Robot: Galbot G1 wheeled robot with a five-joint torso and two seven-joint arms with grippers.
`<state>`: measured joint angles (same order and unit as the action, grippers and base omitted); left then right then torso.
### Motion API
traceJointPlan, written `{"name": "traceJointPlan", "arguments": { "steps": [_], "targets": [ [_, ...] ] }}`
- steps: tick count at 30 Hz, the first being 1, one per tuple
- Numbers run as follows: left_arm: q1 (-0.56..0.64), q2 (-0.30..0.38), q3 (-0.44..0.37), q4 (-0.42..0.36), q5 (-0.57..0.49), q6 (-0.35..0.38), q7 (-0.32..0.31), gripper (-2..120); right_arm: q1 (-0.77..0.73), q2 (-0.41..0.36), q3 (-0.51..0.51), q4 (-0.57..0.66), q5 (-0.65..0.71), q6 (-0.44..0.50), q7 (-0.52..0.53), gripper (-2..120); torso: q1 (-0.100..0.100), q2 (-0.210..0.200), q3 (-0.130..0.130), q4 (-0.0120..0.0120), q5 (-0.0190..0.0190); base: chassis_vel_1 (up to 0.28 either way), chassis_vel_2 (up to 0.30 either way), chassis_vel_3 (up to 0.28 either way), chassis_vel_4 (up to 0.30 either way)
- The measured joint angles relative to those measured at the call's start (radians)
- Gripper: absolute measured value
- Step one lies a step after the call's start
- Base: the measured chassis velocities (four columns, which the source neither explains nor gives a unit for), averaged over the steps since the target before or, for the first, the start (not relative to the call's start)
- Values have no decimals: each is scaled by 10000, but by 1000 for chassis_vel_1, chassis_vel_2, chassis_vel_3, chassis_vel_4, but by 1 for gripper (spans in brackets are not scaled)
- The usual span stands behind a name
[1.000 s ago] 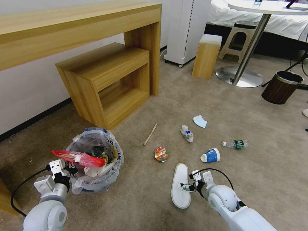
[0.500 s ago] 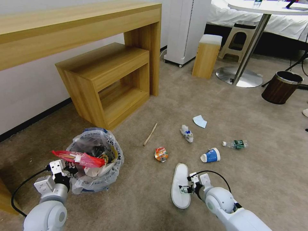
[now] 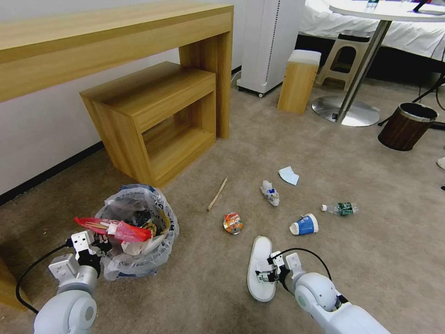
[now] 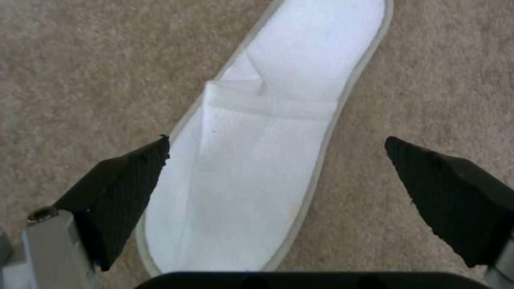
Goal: Pick up the trash bin and place the garbage on the floor into it.
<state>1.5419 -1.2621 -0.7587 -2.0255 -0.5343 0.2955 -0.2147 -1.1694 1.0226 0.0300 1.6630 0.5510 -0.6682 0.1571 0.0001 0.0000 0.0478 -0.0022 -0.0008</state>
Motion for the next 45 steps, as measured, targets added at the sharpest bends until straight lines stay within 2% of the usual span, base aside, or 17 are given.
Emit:
{"name": "traceJointPlan", "arguments": {
  "steps": [19, 45],
  "targets": [
    [75, -23, -64, -161, -27, 0, 0, 0, 815, 208, -607, -763, 102, 5, 20, 100, 0, 0, 0, 1, 0, 0, 0, 0, 0],
    [64, 33, -61, -110, -70, -57, 12, 0, 851, 264, -678, -1437, -13, 278, 150, 100, 0, 0, 0, 0, 0, 0, 0, 0, 0]
  ]
}}
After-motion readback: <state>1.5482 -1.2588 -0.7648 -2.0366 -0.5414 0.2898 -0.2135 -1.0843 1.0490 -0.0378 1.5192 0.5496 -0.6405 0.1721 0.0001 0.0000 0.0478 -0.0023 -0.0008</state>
